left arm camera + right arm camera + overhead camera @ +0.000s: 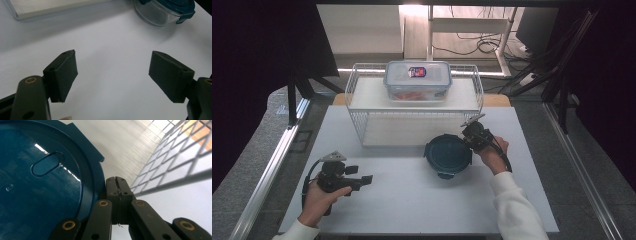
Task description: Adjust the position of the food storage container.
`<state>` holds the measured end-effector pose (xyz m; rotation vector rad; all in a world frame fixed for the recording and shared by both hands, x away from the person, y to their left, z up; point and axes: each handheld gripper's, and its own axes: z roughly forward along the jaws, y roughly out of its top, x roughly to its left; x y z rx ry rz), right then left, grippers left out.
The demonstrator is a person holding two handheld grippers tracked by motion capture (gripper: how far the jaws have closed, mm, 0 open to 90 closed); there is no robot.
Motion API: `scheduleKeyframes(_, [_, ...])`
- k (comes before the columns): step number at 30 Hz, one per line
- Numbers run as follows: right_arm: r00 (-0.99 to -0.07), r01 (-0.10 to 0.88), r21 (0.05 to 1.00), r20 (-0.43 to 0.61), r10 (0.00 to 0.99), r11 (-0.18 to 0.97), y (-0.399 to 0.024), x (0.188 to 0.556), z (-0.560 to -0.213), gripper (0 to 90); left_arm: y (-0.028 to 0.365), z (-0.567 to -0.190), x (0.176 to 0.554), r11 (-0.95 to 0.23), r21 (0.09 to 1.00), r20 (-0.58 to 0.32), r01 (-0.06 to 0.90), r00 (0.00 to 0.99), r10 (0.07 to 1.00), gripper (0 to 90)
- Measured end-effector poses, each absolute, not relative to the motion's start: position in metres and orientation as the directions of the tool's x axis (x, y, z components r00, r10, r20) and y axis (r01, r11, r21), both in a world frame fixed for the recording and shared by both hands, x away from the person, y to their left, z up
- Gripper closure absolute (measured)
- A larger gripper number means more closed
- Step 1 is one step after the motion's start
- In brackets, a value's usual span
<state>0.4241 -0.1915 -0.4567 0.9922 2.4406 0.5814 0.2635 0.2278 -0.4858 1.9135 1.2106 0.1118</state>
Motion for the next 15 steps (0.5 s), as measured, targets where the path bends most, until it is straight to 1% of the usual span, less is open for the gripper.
scheduleKeyframes(6, [-0.682,0.512,0.533,-0.225,0.696,0.674,-0.182,0.419,-0.458,88.7,0.229,-0.487,0.264,-0.169,0.686,-0.349,0.708,0.523,0.778,22.4])
scheduleKeyframes(15, [-0.702,0.504,0.533,-0.207,0.682,0.68,-0.171,0.411,-0.458,88.7,0.233,-0.487,0.266,-0.155,0.684,-0.364,0.713,0.518,0.774,22.5])
